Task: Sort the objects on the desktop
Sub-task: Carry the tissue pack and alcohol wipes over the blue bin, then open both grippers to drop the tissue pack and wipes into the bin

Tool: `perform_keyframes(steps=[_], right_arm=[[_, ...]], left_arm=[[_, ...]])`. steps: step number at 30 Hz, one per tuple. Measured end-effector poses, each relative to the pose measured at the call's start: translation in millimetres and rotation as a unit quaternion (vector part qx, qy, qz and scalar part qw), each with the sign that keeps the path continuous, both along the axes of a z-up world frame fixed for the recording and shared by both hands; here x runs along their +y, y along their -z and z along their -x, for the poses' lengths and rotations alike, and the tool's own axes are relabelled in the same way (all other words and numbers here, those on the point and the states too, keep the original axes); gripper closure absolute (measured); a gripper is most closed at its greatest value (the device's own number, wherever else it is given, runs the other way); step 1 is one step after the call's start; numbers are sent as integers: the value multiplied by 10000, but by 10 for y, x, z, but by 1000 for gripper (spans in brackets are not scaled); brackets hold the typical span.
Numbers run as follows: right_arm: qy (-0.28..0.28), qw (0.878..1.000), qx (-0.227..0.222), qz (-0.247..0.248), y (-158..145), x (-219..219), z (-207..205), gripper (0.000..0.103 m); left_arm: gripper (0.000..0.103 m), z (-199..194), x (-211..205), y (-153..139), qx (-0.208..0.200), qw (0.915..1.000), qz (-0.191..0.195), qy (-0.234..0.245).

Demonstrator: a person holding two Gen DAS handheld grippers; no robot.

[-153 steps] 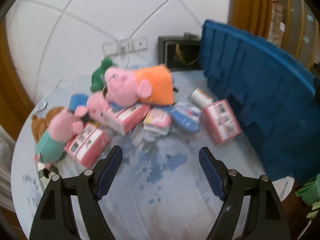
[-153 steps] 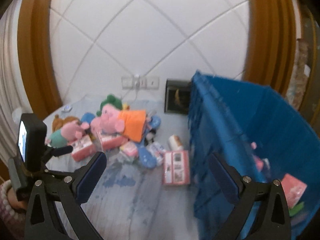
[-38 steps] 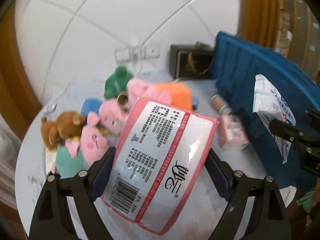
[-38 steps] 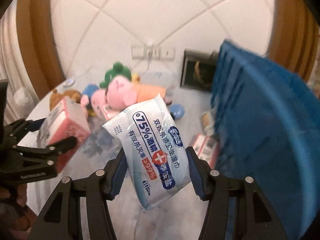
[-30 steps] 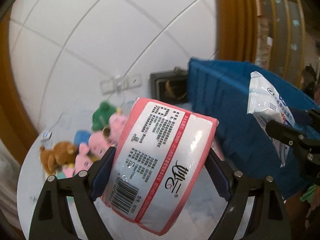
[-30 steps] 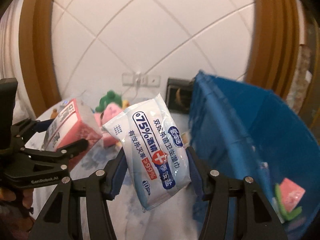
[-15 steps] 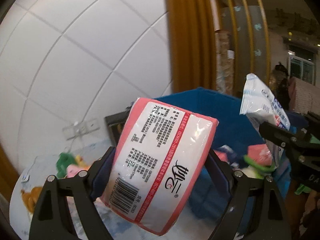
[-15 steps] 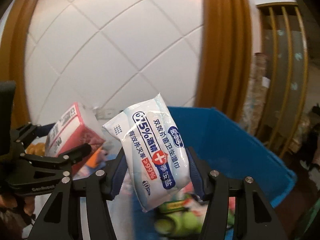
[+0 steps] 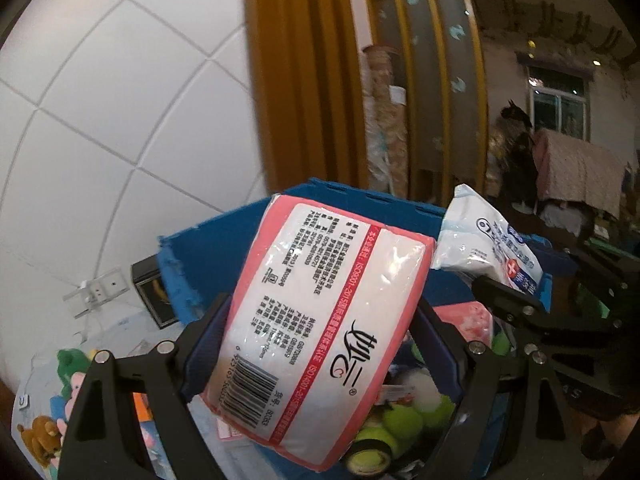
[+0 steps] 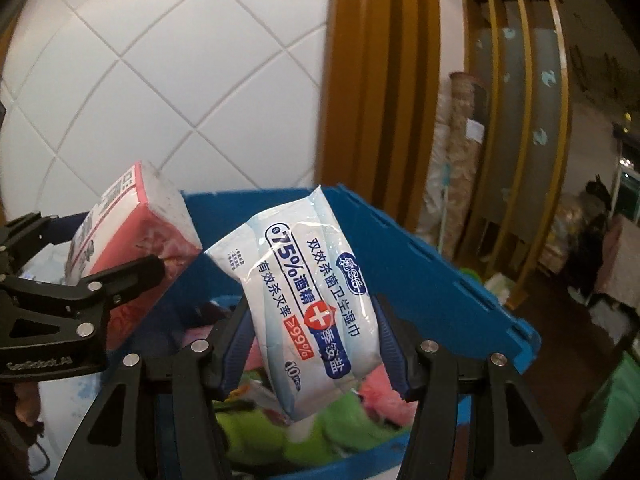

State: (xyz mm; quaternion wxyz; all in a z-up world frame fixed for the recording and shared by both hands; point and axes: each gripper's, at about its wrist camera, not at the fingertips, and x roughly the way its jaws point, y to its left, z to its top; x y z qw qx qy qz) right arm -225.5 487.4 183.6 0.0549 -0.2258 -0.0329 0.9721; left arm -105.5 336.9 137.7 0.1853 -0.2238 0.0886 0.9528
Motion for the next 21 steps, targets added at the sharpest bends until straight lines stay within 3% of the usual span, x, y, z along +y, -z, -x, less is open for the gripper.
perform_keyframes(steps=[10, 21], right_arm=[[194, 9990, -399, 15, 245, 393, 215, 46], [253, 9980, -585, 40, 370, 571, 295, 43]], left_arm=[[15, 72, 278, 156, -439, 9986, 134, 250], [12, 41, 332, 200, -360, 9990, 257, 98]])
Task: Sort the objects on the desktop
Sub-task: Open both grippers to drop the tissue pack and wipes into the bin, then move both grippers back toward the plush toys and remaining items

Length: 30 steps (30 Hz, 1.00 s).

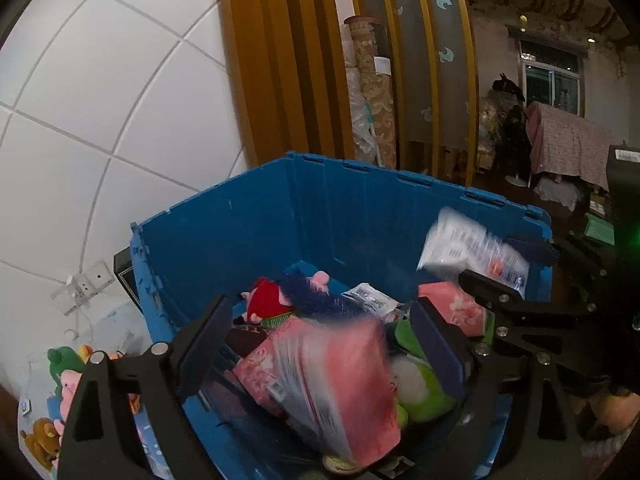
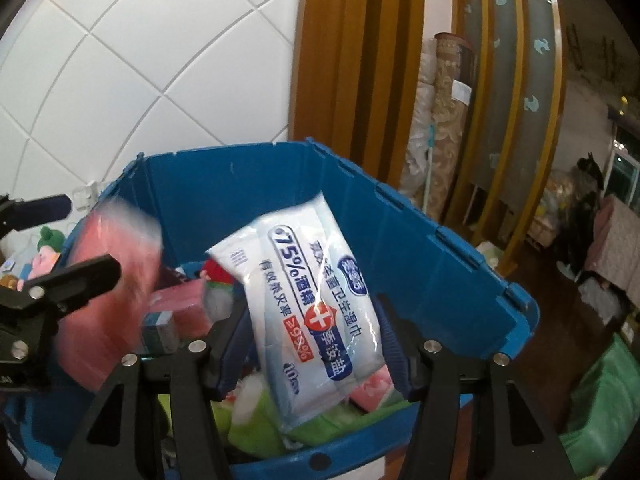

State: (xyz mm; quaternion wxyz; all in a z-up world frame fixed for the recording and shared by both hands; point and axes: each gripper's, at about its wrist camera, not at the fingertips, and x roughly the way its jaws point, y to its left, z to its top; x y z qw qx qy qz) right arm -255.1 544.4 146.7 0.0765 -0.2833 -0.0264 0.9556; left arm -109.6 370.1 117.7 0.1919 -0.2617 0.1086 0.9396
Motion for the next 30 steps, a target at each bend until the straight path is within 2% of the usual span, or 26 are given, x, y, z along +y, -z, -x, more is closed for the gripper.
perform_keyframes(steps=[2, 4, 6, 9, 10, 15, 20, 25, 30], right_arm=[[-4, 10000, -5, 0, 3, 10, 10, 37], [-2, 10000, 0, -13, -1, 4, 7, 25], [-21, 10000, 15, -42, -7, -19, -5, 19], [-67, 9999, 59, -66, -56, -90, -52, 2], [-93, 9999, 81, -72, -82, -127, -71, 0], [-314, 9991, 265, -113, -266, -445, -254, 0], [-666, 9969, 418, -60, -400, -785, -368, 0], [-1028, 9933, 496, -198, -494, -1328, -404, 0], [-1491, 9874, 481, -239, -497, -1926, -386, 0]], left_arm=[[12, -6, -34, 7, -23, 10000, -30, -27], [12, -22, -71, 9, -20, 10000, -63, -74], [12, -51, -124, -5, -11, 9999, -105, -104], [12, -110, -218, -42, 30, 9998, -174, -129], [12, -148, -276, -56, 34, 9996, -236, -144], [12, -285, -627, -115, 96, 9980, -517, -339], [12, -425, -1087, -145, 270, 9953, -567, -731], [12, -474, -1641, -22, 79, 9920, -532, -1142], [12, -460, -2313, 230, -262, 9844, -474, -1674]])
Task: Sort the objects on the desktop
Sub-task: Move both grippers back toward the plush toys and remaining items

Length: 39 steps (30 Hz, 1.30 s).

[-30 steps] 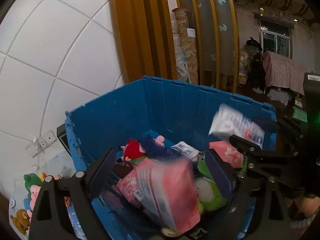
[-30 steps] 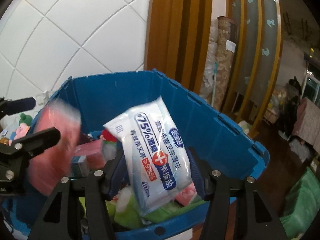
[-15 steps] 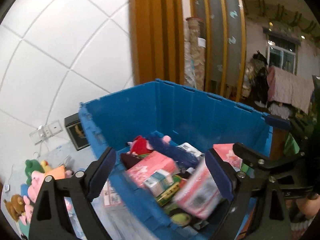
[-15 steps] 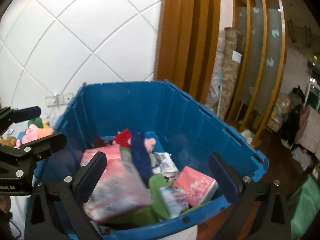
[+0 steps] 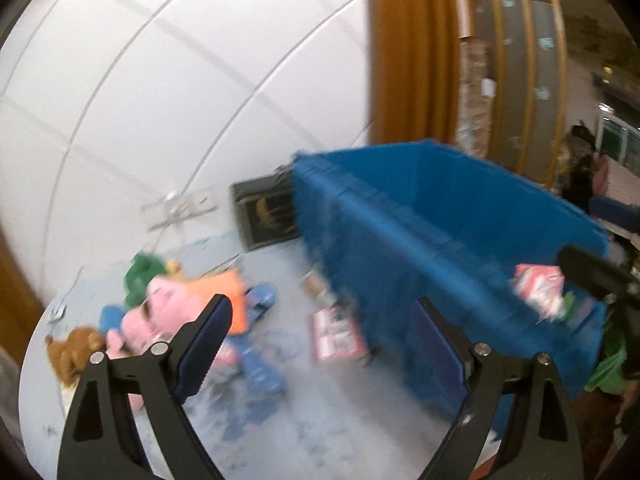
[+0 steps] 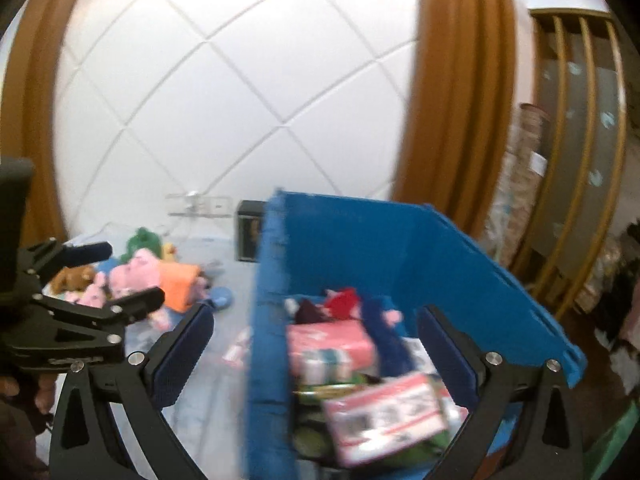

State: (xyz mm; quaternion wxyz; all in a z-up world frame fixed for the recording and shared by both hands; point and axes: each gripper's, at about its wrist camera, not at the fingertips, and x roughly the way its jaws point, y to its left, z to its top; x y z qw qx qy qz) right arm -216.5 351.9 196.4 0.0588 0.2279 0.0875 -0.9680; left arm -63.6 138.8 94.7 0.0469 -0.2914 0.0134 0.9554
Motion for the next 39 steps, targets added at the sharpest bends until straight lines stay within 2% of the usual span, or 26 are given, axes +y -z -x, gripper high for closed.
perform_keyframes(steps=[7, 13, 22, 25, 30, 34, 35, 37, 39], right_arm=[[-618, 9973, -388, 6, 245, -799, 220, 0], [-933, 9906, -996, 54, 707, -1276, 543, 0], [-936, 9747, -2023, 144, 1434, -1600, 1233, 0], [-928, 9676, -2341, 155, 1651, -1684, 1461, 0], [-983, 9531, -2860, 133, 2045, -1856, 1796, 0], [-950, 9432, -3182, 126, 2314, -1940, 2015, 0], [-947, 9411, -3243, 129, 2373, -1958, 2064, 0], [-932, 9368, -3371, 112, 2489, -1995, 2150, 0], [-930, 9321, -3500, 100, 2605, -2031, 2232, 0]], left_arm=[[12, 56, -809, 527, -620, 9961, 58, -619], [12, 148, -1399, 1043, -1225, 9870, 7, -1044], [12, 337, -2247, 1734, -2095, 9610, -10, -1805], [12, 497, -2555, 1881, -2296, 9511, 167, -2059], [12, 872, -2979, 2142, -2682, 9313, 1037, -2237], [12, 1101, -3219, 2427, -3140, 9159, 1243, -2168], [10, 1144, -3247, 2504, -3226, 9139, 1273, -2110], [0, 1211, -3278, 2584, -3202, 9161, 1306, -2030], [0, 1257, -3301, 2622, -3215, 9176, 1238, -1981]])
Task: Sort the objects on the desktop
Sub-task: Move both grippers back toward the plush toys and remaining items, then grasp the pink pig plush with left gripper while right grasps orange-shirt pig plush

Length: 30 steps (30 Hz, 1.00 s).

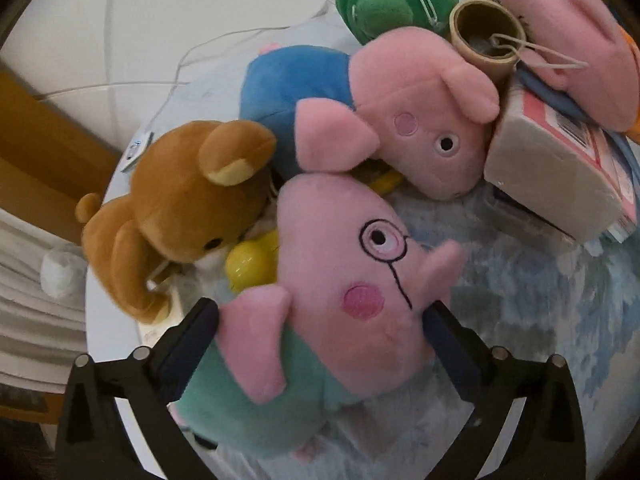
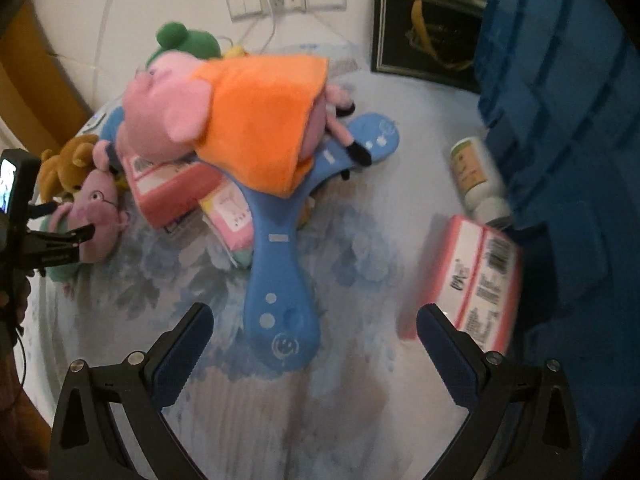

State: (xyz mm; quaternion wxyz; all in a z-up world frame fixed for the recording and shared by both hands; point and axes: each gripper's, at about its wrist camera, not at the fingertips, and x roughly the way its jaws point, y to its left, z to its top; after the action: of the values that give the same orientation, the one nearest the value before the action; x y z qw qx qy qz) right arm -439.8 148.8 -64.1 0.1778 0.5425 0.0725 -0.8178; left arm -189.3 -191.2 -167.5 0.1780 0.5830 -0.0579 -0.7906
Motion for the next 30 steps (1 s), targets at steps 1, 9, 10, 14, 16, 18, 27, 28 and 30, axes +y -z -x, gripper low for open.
perform_keyframes(steps=[1, 9, 10, 14, 16, 18, 27, 28, 30], right_arm=[[-11, 10000, -43, -11, 37, -14, 28, 0], [-155, 9994, -295, 123, 305, -216, 240, 0], [-168, 9992, -326, 173, 318, -233, 259, 0], [-168, 9988, -348, 293, 336, -264, 299, 8], [-176, 9985, -369, 355, 340, -274, 338, 32], [-190, 9980, -424, 421, 354, -290, 387, 33], [-334, 9969, -609, 372, 538, -421, 488, 70], [-360, 9969, -611, 333, 529, -413, 454, 70], [-394, 9966, -663, 291, 515, -371, 362, 70]], left_arm=[[0, 24, -16, 12, 19, 10000, -38, 10], [14, -3, 57, 182, -21, 9966, -808, -132], [18, -56, 126, 128, 52, 9962, -850, -157], [25, -210, 344, -28, 251, 9951, -943, -139], [26, -257, 395, -77, 330, 9944, -990, -171], [26, -263, 409, -72, 338, 9945, -969, -183], [24, -234, 309, 14, 250, 9944, -1019, -135], [27, -258, 317, -4, 270, 9942, -1033, -126], [31, -331, 347, -59, 327, 9932, -1107, -155]])
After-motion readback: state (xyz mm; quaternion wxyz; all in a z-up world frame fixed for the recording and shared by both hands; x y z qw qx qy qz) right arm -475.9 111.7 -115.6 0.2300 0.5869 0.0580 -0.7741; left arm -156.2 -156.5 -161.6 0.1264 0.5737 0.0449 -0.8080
